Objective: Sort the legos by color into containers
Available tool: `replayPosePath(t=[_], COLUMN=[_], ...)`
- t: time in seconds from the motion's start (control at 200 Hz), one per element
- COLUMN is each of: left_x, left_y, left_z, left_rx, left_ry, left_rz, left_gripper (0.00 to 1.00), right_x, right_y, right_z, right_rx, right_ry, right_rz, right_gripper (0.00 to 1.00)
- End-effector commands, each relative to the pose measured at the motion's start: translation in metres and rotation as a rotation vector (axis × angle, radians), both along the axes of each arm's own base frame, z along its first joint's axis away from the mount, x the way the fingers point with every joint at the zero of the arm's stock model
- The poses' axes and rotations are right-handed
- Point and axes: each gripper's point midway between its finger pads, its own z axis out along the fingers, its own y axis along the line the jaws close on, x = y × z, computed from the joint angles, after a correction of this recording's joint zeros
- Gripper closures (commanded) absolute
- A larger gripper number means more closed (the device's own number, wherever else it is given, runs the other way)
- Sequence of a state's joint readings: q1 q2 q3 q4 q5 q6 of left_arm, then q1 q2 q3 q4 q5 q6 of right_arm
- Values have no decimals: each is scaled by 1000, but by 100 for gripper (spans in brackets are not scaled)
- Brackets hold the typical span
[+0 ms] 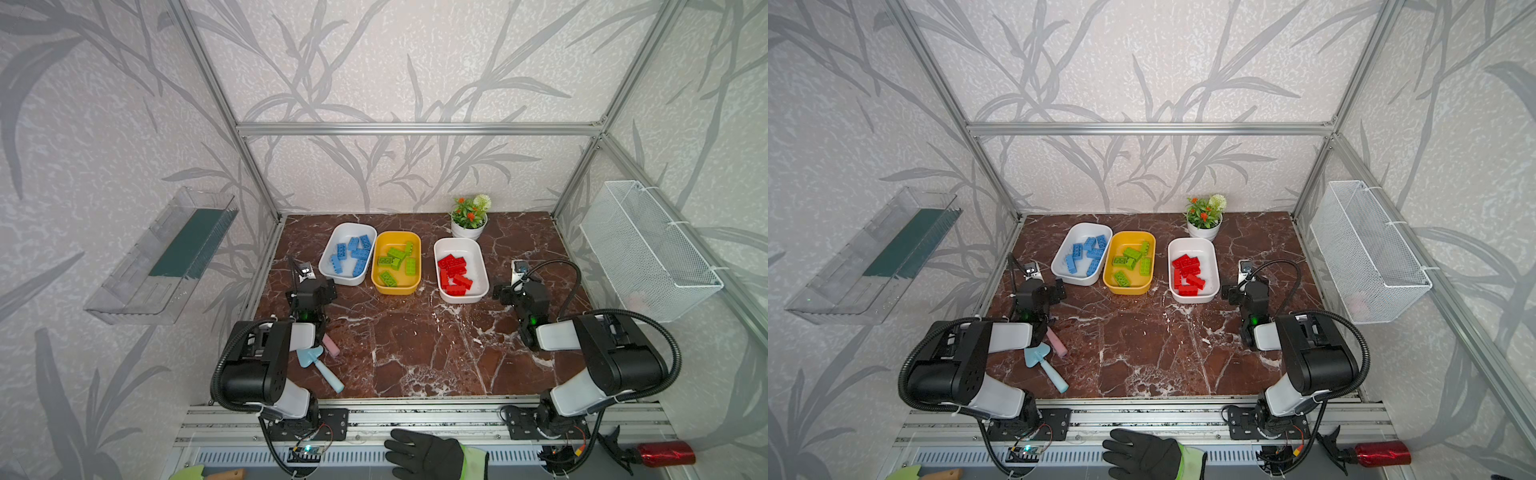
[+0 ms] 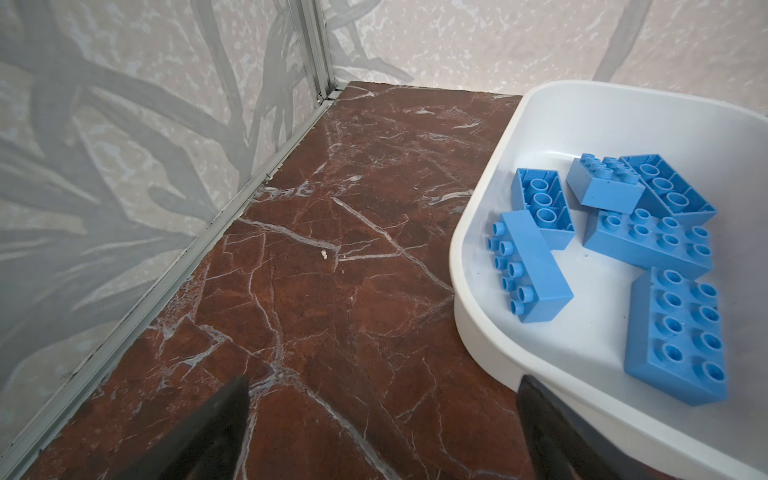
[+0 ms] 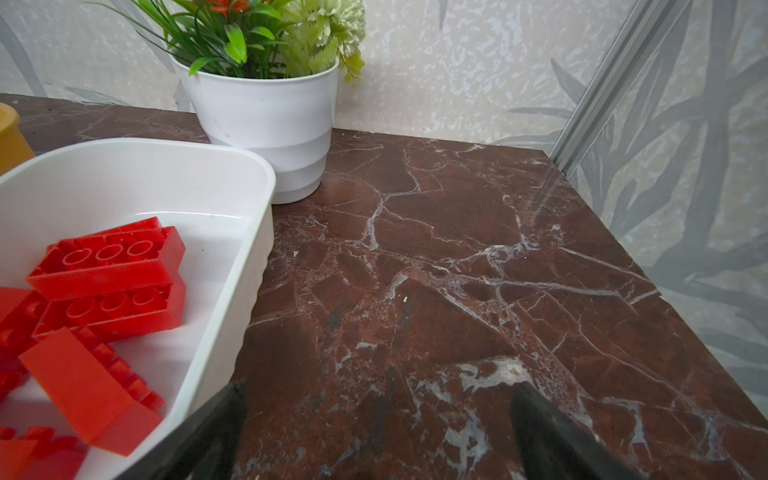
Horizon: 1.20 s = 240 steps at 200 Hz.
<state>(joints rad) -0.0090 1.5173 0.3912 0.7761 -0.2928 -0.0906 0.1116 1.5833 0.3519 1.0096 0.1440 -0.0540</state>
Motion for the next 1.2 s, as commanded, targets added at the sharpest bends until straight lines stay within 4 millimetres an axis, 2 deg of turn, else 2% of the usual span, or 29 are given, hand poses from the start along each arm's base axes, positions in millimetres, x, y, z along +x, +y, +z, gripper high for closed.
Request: replayPosePath(t=[0.0, 0.245, 0.365, 1.194], left_x=[7, 7, 7, 7], left_y=[1, 1, 1, 1], left_z=[11, 11, 10, 11], left_rx=[-5, -4, -4, -5], left_ry=[-38, -39, -37, -41], left_rz=[1, 1, 1, 1], left_gripper=[1, 1, 1, 1], right_x=[2, 2, 4, 5], right_y=[0, 2, 12, 13], right_z=[1, 1, 0, -1], right_rx=[8, 7, 1, -1], right_ry=[-4, -5, 10, 18], right_rz=[2, 10, 71, 75], right_gripper=[1, 1, 1, 1])
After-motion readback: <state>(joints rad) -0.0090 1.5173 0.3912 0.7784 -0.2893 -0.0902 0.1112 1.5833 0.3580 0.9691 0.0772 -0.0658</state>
